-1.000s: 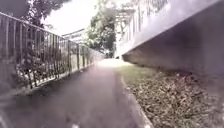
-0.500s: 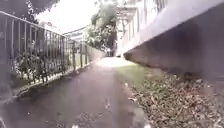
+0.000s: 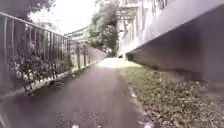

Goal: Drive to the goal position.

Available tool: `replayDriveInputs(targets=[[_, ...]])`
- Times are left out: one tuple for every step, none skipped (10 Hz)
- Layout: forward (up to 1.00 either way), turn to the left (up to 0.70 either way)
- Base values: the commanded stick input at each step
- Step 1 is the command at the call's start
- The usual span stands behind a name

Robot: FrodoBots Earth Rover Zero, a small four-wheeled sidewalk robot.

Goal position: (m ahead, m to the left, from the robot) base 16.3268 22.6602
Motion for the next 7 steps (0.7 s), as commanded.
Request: replayDriveInputs(targets=[[1.0, 0.0], [1.0, 0.0], [1.0, 0.0], [1.0, 0.0], [1.0, 0.0], [1.0, 0.0], [1.0, 0.0]])
